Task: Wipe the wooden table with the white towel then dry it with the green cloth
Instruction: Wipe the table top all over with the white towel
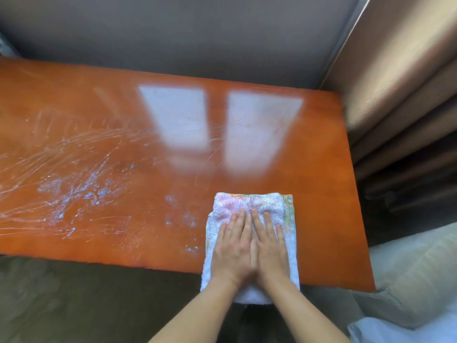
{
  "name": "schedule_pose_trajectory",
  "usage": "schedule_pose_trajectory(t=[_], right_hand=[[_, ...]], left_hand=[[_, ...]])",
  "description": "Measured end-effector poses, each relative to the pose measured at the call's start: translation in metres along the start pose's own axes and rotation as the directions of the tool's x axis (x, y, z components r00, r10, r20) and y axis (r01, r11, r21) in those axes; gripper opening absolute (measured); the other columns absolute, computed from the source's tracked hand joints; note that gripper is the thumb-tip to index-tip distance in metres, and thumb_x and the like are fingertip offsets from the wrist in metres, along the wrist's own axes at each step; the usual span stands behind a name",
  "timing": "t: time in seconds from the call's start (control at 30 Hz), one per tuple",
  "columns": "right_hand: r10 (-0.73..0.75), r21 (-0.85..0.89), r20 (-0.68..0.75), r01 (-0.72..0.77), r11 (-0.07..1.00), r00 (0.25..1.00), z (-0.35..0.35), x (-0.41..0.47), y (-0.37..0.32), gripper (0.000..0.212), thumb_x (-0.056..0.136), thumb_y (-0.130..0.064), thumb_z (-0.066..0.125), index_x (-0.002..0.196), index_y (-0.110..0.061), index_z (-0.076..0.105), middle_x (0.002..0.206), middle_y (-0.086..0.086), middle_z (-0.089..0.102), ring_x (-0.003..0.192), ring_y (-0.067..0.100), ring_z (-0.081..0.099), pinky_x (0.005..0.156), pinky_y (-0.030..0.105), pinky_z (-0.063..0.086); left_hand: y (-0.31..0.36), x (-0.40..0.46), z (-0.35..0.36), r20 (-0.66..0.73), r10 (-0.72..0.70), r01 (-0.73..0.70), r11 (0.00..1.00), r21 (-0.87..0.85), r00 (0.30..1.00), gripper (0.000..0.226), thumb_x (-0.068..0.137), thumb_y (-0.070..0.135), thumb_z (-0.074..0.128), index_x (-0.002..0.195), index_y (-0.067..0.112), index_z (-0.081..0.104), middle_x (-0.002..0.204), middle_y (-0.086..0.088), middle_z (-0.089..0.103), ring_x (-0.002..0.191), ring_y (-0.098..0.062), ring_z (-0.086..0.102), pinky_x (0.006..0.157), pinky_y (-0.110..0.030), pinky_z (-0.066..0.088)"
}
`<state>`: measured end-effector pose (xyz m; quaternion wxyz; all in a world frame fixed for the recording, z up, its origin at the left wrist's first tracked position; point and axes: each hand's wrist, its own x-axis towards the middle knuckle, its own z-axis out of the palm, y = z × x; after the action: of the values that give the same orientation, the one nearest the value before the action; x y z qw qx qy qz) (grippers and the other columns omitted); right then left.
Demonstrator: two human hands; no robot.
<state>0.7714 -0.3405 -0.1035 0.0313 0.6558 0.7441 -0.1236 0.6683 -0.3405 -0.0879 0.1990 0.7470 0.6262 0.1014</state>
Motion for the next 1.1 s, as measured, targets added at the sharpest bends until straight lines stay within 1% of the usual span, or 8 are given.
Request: schedule_pose_trajectory(t=[0.1, 0.23, 0.4, 0.53, 0.67, 0.77, 0.93, 1.1], right_hand=[[-0.006, -0.015, 0.017, 0.007, 1.000, 1.000, -0.002, 0.026, 0.003, 0.067, 0.088, -0.040, 0.034, 0.151, -0.019, 0.025, 0.160, -0.001, 0.023, 0.145, 0.028, 0.026, 0.113, 0.047, 0.017], [-0.011, -0.053, -0.053, 0.009, 0.999, 0.999, -0.009, 0.087, 0.011, 0.066, 0.088, -0.040, 0.032, 0.151, -0.021, 0.030, 0.161, -0.002, 0.023, 0.146, 0.027, 0.023, 0.114, 0.047, 0.014], [0.002, -0.057, -0.028, -0.003, 0.998, 1.000, -0.024, 0.163, 0.018, 0.066, 0.091, -0.044, 0.016, 0.155, -0.027, 0.009, 0.163, -0.008, -0.001, 0.150, 0.023, 0.001, 0.118, 0.046, 0.005], [-0.038, -0.009, -0.091, 0.037, 0.999, 0.995, -0.044, 0.237, 0.023, 0.062, 0.094, -0.043, 0.015, 0.155, -0.030, 0.015, 0.163, -0.007, 0.011, 0.150, 0.022, 0.004, 0.118, 0.044, 0.007], [0.091, 0.146, -0.227, -0.058, 0.988, 0.970, -0.053, 0.293, 0.022, 0.061, 0.097, -0.042, 0.026, 0.154, -0.019, 0.021, 0.161, 0.002, 0.020, 0.149, 0.020, 0.016, 0.118, 0.040, 0.009], [0.129, 0.160, -0.238, -0.092, 0.983, 0.963, -0.052, 0.299, 0.019, 0.062, 0.097, -0.044, 0.027, 0.154, -0.019, 0.024, 0.162, 0.002, 0.017, 0.150, 0.019, 0.012, 0.120, 0.041, 0.006], [0.113, 0.152, -0.163, -0.088, 0.984, 0.980, -0.055, 0.283, 0.011, 0.064, 0.094, -0.044, 0.017, 0.155, -0.023, 0.021, 0.163, -0.007, 0.009, 0.150, 0.014, 0.000, 0.120, 0.039, -0.004], [0.071, 0.157, -0.175, -0.044, 0.987, 0.982, -0.041, 0.235, -0.012, 0.067, 0.092, -0.044, 0.016, 0.153, -0.020, 0.027, 0.162, -0.005, 0.015, 0.150, 0.017, 0.008, 0.121, 0.043, 0.005]], left_hand=[[-0.004, 0.027, -0.004, -0.021, 0.016, -0.016, 1.000, -0.005, 1.000, 0.059, 0.086, 0.028, 0.035, 0.139, 0.006, 0.046, 0.149, -0.009, 0.038, 0.139, -0.024, 0.032, 0.109, -0.043, 0.023], [-0.014, 0.087, -0.013, -0.059, 0.013, -0.015, 0.999, -0.036, 0.998, 0.059, 0.085, 0.028, 0.033, 0.137, 0.006, 0.048, 0.148, -0.010, 0.041, 0.138, -0.026, 0.036, 0.111, -0.044, 0.025], [-0.028, 0.162, -0.024, -0.136, 0.014, -0.024, 0.997, -0.069, 0.991, 0.059, 0.086, 0.028, 0.031, 0.136, 0.004, 0.049, 0.147, -0.011, 0.042, 0.138, -0.026, 0.035, 0.113, -0.047, 0.028], [-0.038, 0.230, -0.038, -0.232, -0.061, 0.036, 0.993, -0.111, 0.971, 0.059, 0.086, 0.027, 0.030, 0.135, 0.002, 0.050, 0.143, -0.015, 0.046, 0.136, -0.030, 0.039, 0.113, -0.045, 0.027], [-0.052, 0.285, -0.046, -0.311, -0.142, 0.091, 0.981, -0.172, 0.940, 0.057, 0.089, 0.027, 0.029, 0.131, -0.002, 0.053, 0.143, -0.017, 0.046, 0.136, -0.029, 0.039, 0.112, -0.043, 0.030], [-0.059, 0.292, -0.045, -0.326, -0.174, 0.106, 0.971, -0.216, 0.929, 0.054, 0.090, 0.025, 0.030, 0.126, -0.003, 0.057, 0.139, -0.017, 0.050, 0.133, -0.030, 0.042, 0.111, -0.042, 0.032], [-0.070, 0.267, -0.046, -0.297, -0.092, 0.041, 0.984, -0.175, 0.951, 0.048, 0.088, 0.020, 0.034, 0.123, -0.002, 0.060, 0.134, -0.017, 0.055, 0.127, -0.034, 0.049, 0.106, -0.046, 0.038], [-0.077, 0.211, -0.043, -0.275, -0.113, 0.074, 0.987, -0.146, 0.955, 0.051, 0.089, 0.023, 0.032, 0.124, -0.001, 0.060, 0.136, -0.016, 0.053, 0.129, -0.033, 0.047, 0.108, -0.043, 0.032]])
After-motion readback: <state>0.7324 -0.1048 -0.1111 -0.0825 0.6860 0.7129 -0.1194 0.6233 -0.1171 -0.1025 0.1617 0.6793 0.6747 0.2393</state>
